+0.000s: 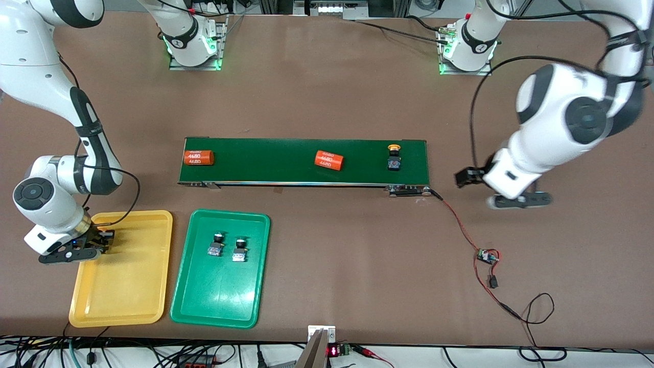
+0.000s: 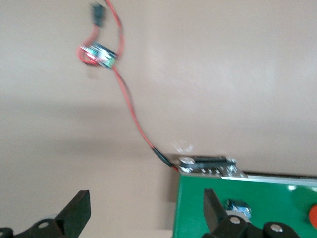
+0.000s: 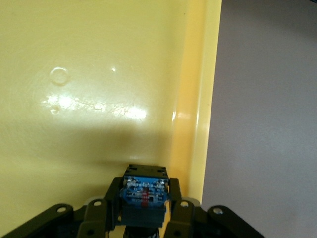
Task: Sort buttons by color to trays
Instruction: 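Release the button in the yellow tray while the left gripper withdraws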
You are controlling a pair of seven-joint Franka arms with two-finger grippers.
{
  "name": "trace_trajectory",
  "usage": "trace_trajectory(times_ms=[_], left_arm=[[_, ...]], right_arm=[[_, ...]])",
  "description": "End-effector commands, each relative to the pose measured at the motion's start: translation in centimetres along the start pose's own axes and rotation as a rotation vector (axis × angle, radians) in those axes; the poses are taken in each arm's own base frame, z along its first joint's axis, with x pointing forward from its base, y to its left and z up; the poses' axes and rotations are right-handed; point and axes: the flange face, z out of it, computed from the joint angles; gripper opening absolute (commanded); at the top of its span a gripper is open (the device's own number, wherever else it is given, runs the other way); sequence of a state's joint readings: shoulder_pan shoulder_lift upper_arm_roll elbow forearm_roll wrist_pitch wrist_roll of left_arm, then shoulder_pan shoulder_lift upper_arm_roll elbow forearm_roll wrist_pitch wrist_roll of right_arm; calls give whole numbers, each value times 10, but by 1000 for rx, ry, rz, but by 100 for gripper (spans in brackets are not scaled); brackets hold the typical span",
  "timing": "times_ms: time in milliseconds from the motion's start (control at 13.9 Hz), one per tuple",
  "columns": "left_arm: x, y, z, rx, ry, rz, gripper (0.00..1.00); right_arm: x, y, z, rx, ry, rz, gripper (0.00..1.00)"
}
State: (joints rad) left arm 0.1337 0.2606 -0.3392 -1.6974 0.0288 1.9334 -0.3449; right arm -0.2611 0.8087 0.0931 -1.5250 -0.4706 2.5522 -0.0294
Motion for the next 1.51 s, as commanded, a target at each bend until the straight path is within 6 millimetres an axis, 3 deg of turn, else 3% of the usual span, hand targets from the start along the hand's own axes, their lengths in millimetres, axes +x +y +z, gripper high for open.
trace_trajectory(times_ms=[0,287,359,502,646,933,1291,1435], left_arm=[[7,-33,-45,20,3,-33,100],[20,-90,-112,36,24,-49,100],[22,-103,-125,36,30,-12,100],[21,-113,-144,31,46,55,100],[18,-118,-150,33,37,55,100],[5,-114,-159,50,21,80,100],[8,-122,-166,40,45,54,100],[8,-126,-167,44,45,67,100]], right_arm=[[2,-1,-2,-5,16,-11,49],[4,-6,-3,4,16,1,49],[4,-7,-4,6,17,2,53],[6,-7,-7,7,15,0,68],[6,-7,-17,6,-14,-1,86],[16,-29,-68,21,-126,64,88],[24,-64,-142,112,-218,147,91],[22,-65,-170,131,-248,165,92]])
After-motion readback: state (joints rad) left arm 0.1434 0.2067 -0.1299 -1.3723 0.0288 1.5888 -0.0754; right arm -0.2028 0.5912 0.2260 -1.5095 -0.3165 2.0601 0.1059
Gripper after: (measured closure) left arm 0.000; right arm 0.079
